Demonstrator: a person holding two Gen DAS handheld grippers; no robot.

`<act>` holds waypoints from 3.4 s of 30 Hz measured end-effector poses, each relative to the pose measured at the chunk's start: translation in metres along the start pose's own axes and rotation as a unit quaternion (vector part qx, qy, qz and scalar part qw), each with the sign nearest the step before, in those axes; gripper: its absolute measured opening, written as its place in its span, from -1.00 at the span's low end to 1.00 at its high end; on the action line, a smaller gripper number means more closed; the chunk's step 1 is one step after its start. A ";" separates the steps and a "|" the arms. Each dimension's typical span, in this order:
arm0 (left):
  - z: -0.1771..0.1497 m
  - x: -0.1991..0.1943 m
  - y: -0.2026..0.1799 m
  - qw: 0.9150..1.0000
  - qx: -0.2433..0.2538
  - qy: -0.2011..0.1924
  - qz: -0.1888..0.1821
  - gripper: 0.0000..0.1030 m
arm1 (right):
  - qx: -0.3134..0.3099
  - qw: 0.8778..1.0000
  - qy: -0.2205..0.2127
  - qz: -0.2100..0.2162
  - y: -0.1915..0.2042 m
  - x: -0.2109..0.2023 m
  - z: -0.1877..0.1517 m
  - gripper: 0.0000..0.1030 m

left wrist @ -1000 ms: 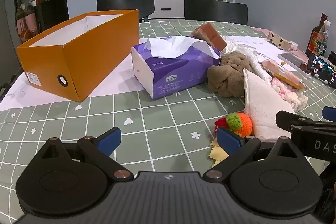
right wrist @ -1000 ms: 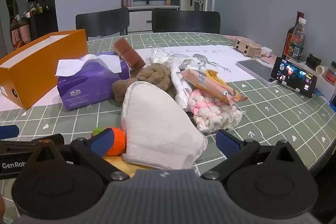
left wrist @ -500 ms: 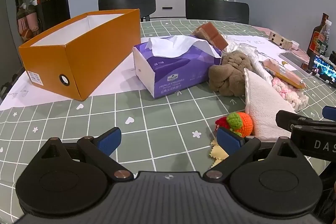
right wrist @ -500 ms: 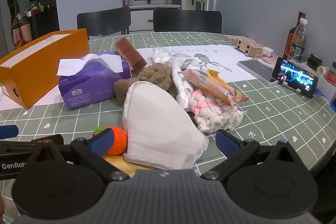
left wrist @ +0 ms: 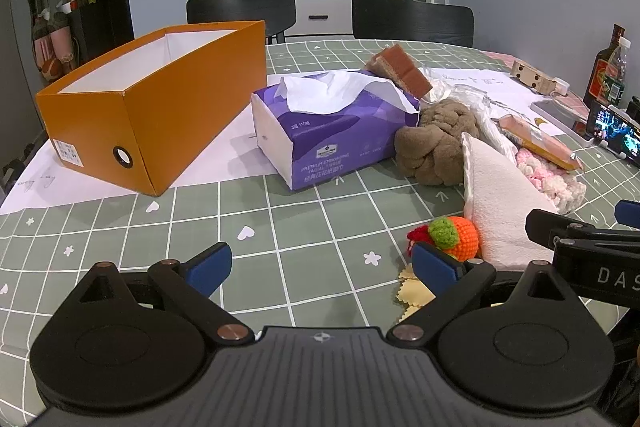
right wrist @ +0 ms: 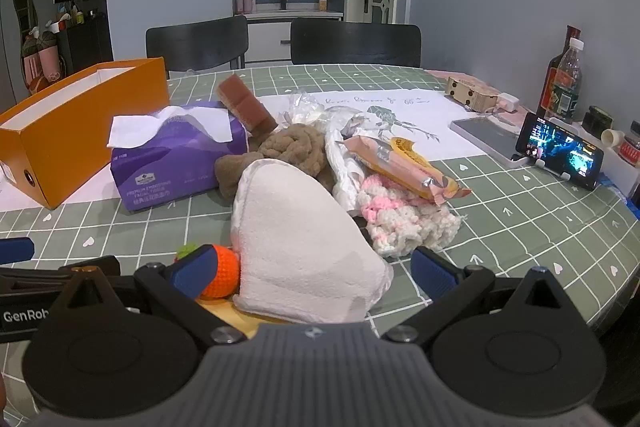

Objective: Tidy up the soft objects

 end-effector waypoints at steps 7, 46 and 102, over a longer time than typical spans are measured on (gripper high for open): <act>0.000 -0.001 0.000 1.000 0.000 0.001 0.000 1.00 | -0.001 1.000 0.000 -0.001 -0.001 0.000 -0.001 0.95; -0.003 -0.002 -0.003 1.000 0.001 0.001 0.001 1.00 | -0.005 1.000 -0.006 -0.010 0.000 -0.006 -0.004 0.95; -0.001 0.006 -0.041 0.994 -0.017 0.006 -0.105 0.62 | -0.208 0.963 0.043 0.164 -0.064 0.040 0.079 0.92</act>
Point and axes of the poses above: each gripper's, at about its wrist camera, not at the fingertips, and x roughly the way its jaws point, y to its left, z to its top, the point moved 1 cm from there along x, roughly the way its jaws point, and after that the axes turned 7 degrees about -y, right-handed, at the moved point
